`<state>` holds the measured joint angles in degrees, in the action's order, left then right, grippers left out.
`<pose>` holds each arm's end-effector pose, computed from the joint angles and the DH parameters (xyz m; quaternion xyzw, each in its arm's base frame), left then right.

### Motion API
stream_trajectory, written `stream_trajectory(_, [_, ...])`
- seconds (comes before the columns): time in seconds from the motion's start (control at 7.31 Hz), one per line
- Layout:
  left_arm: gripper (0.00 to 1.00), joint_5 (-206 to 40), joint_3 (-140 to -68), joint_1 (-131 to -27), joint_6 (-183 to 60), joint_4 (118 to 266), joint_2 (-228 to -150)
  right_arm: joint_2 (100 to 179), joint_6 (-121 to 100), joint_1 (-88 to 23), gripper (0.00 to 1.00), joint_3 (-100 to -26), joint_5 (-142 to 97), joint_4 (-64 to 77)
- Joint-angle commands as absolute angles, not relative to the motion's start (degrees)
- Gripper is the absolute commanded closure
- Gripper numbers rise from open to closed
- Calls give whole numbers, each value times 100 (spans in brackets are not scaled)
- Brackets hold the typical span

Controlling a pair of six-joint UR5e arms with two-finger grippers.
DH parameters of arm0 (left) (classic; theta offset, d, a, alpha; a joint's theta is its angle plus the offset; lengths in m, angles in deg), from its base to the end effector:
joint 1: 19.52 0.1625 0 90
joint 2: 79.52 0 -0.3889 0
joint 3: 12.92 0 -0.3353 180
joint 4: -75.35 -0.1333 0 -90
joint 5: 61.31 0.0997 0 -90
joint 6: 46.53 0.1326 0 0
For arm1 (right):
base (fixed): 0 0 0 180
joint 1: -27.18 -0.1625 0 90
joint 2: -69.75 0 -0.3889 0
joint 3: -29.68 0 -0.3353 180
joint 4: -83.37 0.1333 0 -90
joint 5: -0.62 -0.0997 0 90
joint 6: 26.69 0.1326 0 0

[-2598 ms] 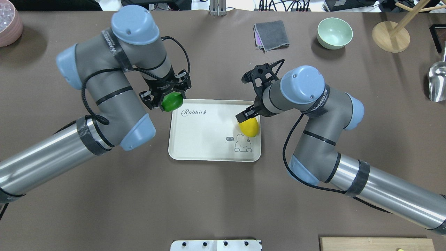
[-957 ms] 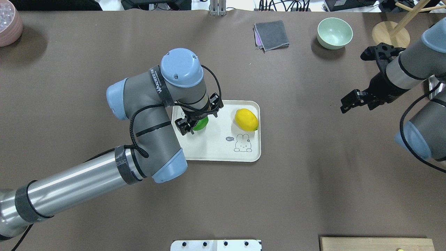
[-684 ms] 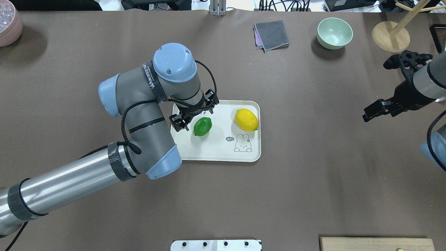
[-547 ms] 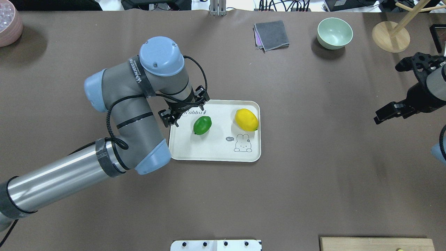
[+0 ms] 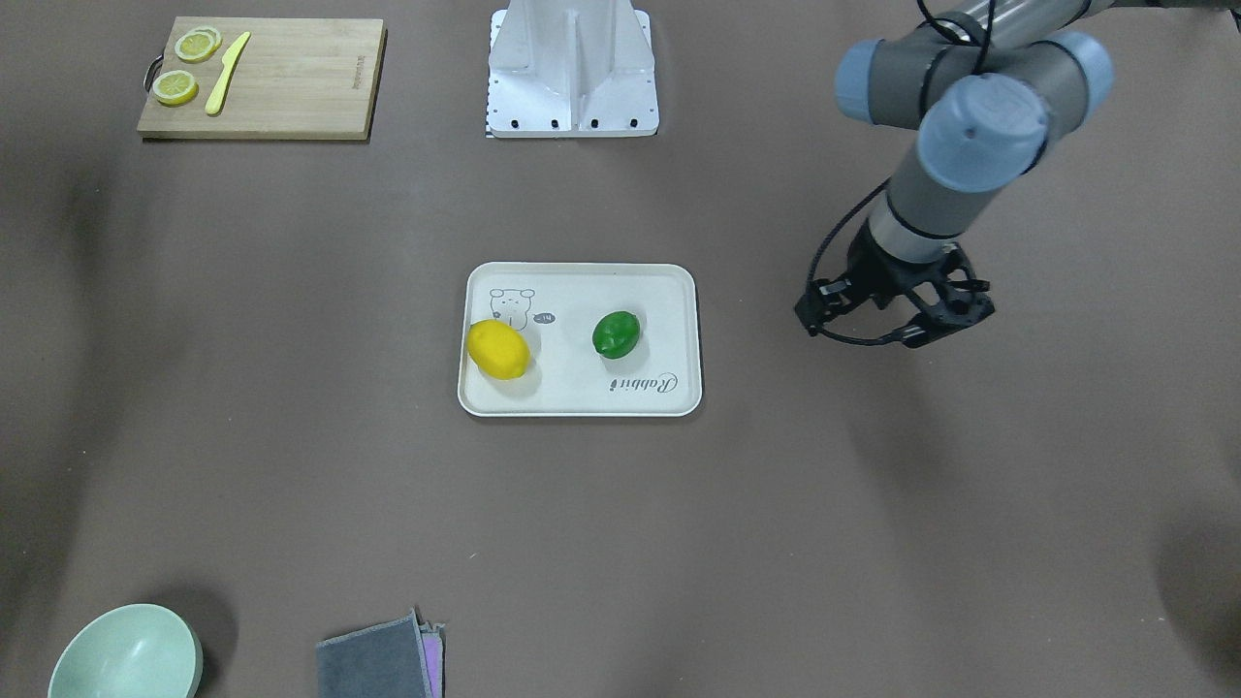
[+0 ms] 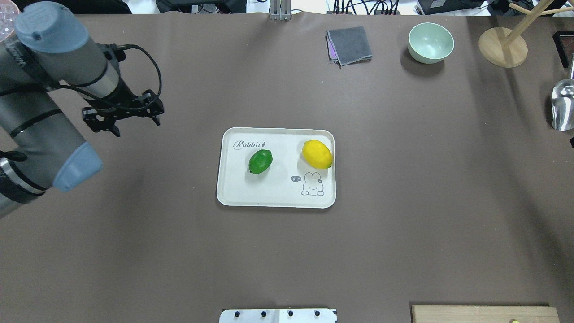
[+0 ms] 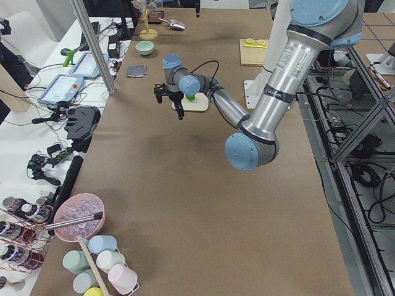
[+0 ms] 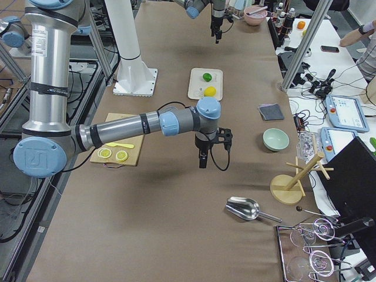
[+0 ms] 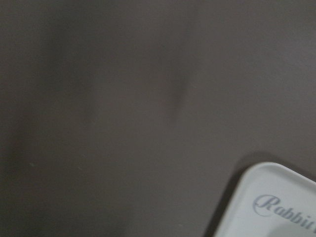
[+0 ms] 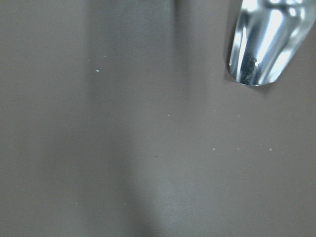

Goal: Place all lemons on tray

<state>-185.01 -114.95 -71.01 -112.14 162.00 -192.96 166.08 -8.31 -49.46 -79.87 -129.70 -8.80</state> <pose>0.3087 -0.4839 0.3652 -0.0569 0.3801 -0.1375 0.9129 -0.0464 -0.4009 0.5525 -0.0069 -0.3547 0.0078 0.9349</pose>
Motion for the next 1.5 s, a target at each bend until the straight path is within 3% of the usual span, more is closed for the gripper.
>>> stream_trajectory(0.0, [2, -18741, -11592, -7837, -9660, 16227, -18485, 16616, -1236, -5376, 1, -7930, -13086, -1443])
stream_trajectory(0.68, [2, -19314, -11934, -9324, -7128, 16298, -16517, 16467, -2255, -5833, 1, -6929, -13306, -1533])
stream_trajectory(1.37, [2, -19928, -11838, -10792, -5376, 16219, -15583, 16607, -2757, -6062, 2, -6796, -13254, -1515])
